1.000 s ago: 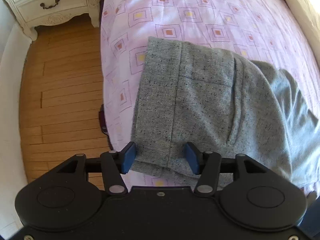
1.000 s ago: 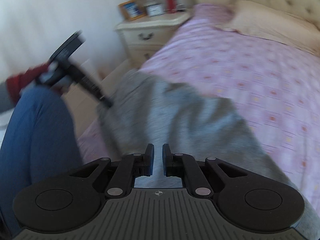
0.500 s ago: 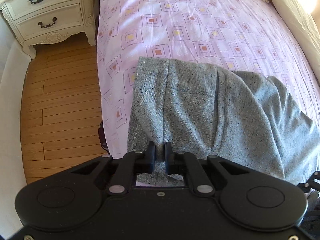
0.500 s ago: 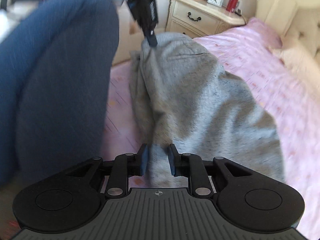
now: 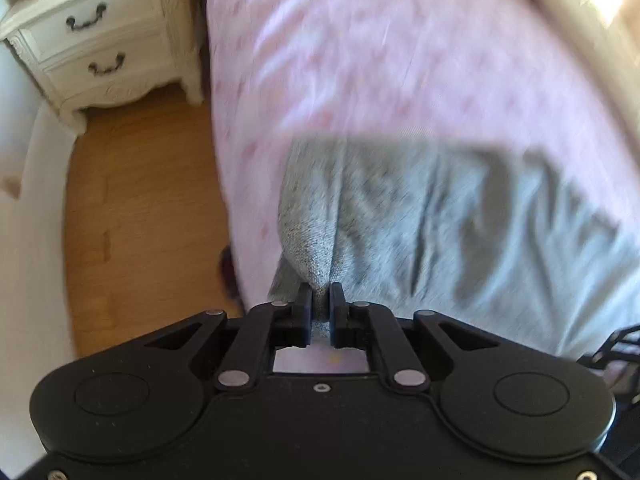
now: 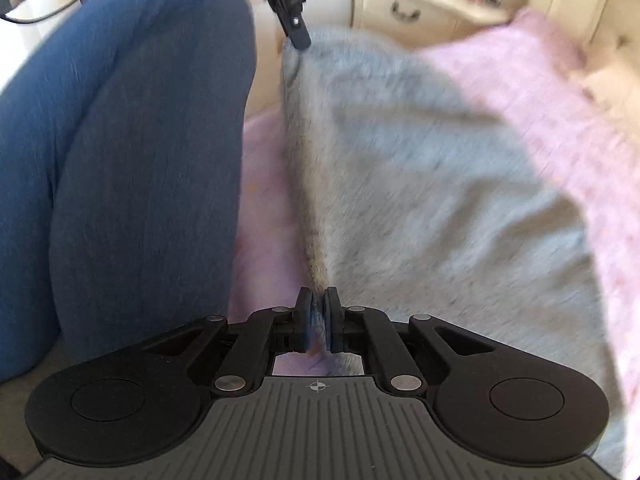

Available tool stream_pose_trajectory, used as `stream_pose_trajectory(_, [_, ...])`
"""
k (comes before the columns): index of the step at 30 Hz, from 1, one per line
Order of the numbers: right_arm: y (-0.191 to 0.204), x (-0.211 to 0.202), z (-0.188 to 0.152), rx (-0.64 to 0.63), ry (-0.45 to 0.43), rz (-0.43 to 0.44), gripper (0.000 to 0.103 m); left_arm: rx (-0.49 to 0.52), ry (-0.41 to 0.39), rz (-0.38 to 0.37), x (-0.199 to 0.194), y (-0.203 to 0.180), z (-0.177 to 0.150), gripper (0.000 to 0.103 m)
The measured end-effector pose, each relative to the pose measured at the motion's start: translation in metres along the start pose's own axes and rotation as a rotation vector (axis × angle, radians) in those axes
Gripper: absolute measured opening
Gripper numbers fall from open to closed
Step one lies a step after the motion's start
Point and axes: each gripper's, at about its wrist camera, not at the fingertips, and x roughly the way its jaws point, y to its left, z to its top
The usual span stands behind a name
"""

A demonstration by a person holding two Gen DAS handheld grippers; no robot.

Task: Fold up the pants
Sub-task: 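Pull the folded trousers with the left tool, then open it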

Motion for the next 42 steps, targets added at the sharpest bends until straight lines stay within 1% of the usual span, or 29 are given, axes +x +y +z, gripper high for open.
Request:
stream_pose_trajectory(2, [-0.007, -0.01, -0.001, 0.044, -0.022, 0.025, 0.01, 0.026, 0.011, 0.039, 0.007, -0.003, -0.004, 0.013])
stream_pose_trajectory(3, [-0.014, -0.018, -0.001, 0.085, -0.04, 0.048, 0.014, 0.025, 0.0, 0.041, 0.005, -0.003, -0.004, 0.014])
stream_pose_trajectory(5, [-0.031, -0.034, -0.001, 0.185, -0.097, 0.08, 0.018, 0.02, -0.038, 0.032, -0.008, -0.005, 0.002, 0.014])
stream_pose_trajectory(6, [-0.04, -0.04, -0.002, 0.235, -0.124, 0.087, 0.018, 0.023, -0.059, 0.029, -0.016, -0.008, 0.006, 0.017])
stream_pose_trajectory(7, [-0.05, -0.045, -0.002, 0.282, -0.149, 0.083, 0.018, 0.033, -0.077, 0.036, -0.023, -0.012, 0.01, 0.018])
stream_pose_trajectory(8, [-0.058, -0.047, -0.002, 0.322, -0.169, 0.07, 0.019, 0.047, -0.099, 0.059, -0.03, -0.018, 0.013, 0.017])
stream_pose_trajectory(10, [-0.072, -0.045, -0.003, 0.381, -0.185, 0.035, 0.019, 0.084, -0.142, 0.098, -0.042, -0.03, 0.021, 0.017])
stream_pose_trajectory(13, [-0.083, -0.033, -0.007, 0.444, -0.138, 0.017, 0.019, 0.104, -0.177, 0.093, -0.054, -0.045, 0.028, 0.017])
stream_pose_trajectory(15, [-0.081, -0.023, -0.008, 0.448, -0.084, 0.016, 0.019, 0.092, -0.188, 0.046, -0.057, -0.054, 0.031, 0.017])
stream_pose_trajectory(16, [-0.079, -0.016, -0.01, 0.448, -0.049, 0.015, 0.019, 0.077, -0.187, 0.026, -0.056, -0.058, 0.033, 0.017])
stream_pose_trajectory(18, [-0.077, -0.002, -0.015, 0.429, 0.041, 0.032, 0.019, 0.032, -0.191, 0.016, -0.05, -0.068, 0.039, 0.017])
stream_pose_trajectory(19, [-0.072, 0.003, -0.016, 0.411, 0.068, 0.03, 0.019, 0.014, -0.195, 0.013, -0.045, -0.074, 0.043, 0.017])
stream_pose_trajectory(20, [-0.069, 0.002, -0.017, 0.39, 0.057, 0.017, 0.019, -0.002, -0.198, 0.006, -0.04, -0.081, 0.046, 0.018])
stream_pose_trajectory(21, [-0.067, 0.0, -0.016, 0.378, 0.057, 0.016, 0.019, -0.025, -0.195, -0.002, -0.033, -0.087, 0.051, 0.017])
stream_pose_trajectory(23, [-0.072, -0.006, -0.016, 0.408, 0.048, 0.028, 0.019, -0.077, -0.178, -0.034, -0.02, -0.1, 0.058, 0.018])
stream_pose_trajectory(25, [-0.081, -0.019, -0.017, 0.453, 0.005, -0.001, 0.019, -0.102, -0.151, -0.069, -0.003, -0.109, 0.062, 0.02])
stream_pose_trajectory(28, [-0.106, -0.039, -0.017, 0.522, -0.085, -0.069, 0.019, -0.116, -0.111, -0.076, 0.021, -0.121, 0.059, 0.02])
stream_pose_trajectory(29, [-0.115, -0.045, -0.015, 0.544, -0.115, -0.092, 0.019, -0.123, -0.088, -0.079, 0.029, -0.123, 0.056, 0.02])
stream_pose_trajectory(31, [-0.133, -0.054, -0.011, 0.584, -0.169, -0.128, 0.019, -0.128, -0.018, -0.077, 0.05, -0.122, 0.048, 0.02])
stream_pose_trajectory(33, [-0.156, -0.055, -0.003, 0.621, -0.21, -0.154, 0.02, -0.129, 0.063, -0.029, 0.07, -0.121, 0.042, 0.02])
stream_pose_trajectory(34, [-0.167, -0.051, 0.004, 0.641, -0.228, -0.162, 0.02, -0.139, 0.076, -0.034, 0.075, -0.119, 0.043, 0.02])
stream_pose_trajectory(35, [-0.178, -0.049, 0.008, 0.662, -0.247, -0.168, 0.021, -0.15, 0.078, -0.05, 0.077, -0.116, 0.044, 0.021])
stream_pose_trajectory(37, [-0.196, -0.043, 0.01, 0.702, -0.273, -0.17, 0.023, -0.21, 0.085, -0.1, 0.078, -0.103, 0.045, 0.021])
stream_pose_trajectory(39, [-0.213, -0.034, 0.012, 0.733, -0.277, -0.181, 0.024, -0.254, 0.08, -0.138, 0.08, -0.093, 0.043, 0.021])
stream_pose_trajectory(42, [-0.227, -0.008, 0.017, 0.734, -0.241, -0.197, 0.024, -0.224, 0.042, -0.151, 0.08, -0.092, 0.039, 0.021])
